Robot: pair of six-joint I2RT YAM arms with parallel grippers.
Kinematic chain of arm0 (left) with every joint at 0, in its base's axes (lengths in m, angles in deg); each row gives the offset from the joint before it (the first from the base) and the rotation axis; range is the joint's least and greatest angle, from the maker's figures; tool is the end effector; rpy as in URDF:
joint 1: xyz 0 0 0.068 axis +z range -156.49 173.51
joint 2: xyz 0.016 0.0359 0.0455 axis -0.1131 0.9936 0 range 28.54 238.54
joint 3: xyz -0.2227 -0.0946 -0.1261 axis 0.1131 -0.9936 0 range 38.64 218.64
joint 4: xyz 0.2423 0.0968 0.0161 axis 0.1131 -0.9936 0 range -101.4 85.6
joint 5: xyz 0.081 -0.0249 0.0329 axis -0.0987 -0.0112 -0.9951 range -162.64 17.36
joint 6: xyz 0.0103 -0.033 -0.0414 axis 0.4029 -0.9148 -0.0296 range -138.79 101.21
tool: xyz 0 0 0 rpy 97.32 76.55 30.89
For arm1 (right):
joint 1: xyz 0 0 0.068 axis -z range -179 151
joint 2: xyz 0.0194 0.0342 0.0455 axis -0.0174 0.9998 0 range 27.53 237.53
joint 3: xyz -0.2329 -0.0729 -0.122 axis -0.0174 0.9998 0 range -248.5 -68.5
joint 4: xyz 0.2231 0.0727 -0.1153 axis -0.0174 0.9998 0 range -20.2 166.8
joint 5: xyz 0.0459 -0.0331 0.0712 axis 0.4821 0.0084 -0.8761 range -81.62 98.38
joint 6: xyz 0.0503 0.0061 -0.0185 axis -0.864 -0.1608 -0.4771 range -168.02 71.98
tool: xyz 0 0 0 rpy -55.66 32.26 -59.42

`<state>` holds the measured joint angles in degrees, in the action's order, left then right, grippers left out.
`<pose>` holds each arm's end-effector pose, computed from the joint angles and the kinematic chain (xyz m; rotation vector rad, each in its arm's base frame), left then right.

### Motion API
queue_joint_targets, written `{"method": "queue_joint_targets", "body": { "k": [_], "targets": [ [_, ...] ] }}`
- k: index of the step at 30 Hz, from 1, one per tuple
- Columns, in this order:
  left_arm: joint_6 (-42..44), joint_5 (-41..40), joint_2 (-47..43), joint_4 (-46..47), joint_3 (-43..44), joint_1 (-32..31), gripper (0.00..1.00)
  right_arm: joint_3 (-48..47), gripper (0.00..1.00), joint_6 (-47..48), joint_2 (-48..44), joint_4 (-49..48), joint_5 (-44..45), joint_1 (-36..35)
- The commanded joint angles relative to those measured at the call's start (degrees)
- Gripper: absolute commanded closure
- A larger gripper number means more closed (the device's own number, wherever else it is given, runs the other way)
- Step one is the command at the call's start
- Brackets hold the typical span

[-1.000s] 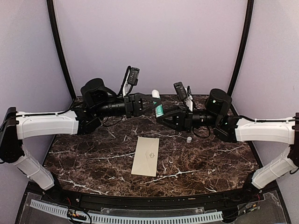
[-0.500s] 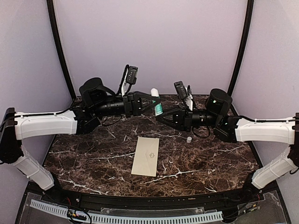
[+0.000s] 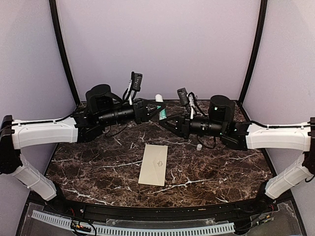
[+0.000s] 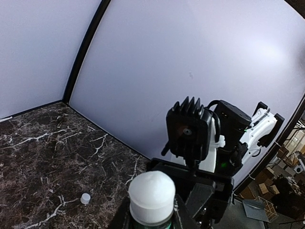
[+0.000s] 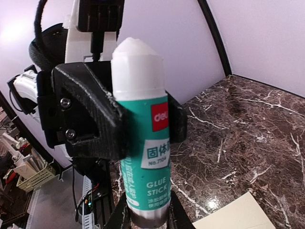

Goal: Place the letter into the envelope and seal it
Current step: Screw the solid glue.

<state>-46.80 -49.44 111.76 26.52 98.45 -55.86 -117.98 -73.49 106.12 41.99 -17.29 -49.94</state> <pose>0.2128 -0.2697 0.3473 0.6510 1.4721 -1.3685 0.1879 0.2559 0.3032 -0.7588 1.6060 1.3588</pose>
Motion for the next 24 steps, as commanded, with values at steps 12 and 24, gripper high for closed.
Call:
{"method": "queue_joint_targets", "body": {
  "k": [12, 24],
  "targets": [
    [-0.29, -13.6, 0.83, -10.44, 0.56, -0.01, 1.0, -24.91, 0.93, 1.2, 14.61, 22.73, 42.74, -10.55],
    [-4.59, -12.25, -1.09, -10.73, 0.59, 1.49, 1.0, -21.2, 0.42, 3.96, 9.89, 17.51, 39.15, -10.52]
  ]
}}
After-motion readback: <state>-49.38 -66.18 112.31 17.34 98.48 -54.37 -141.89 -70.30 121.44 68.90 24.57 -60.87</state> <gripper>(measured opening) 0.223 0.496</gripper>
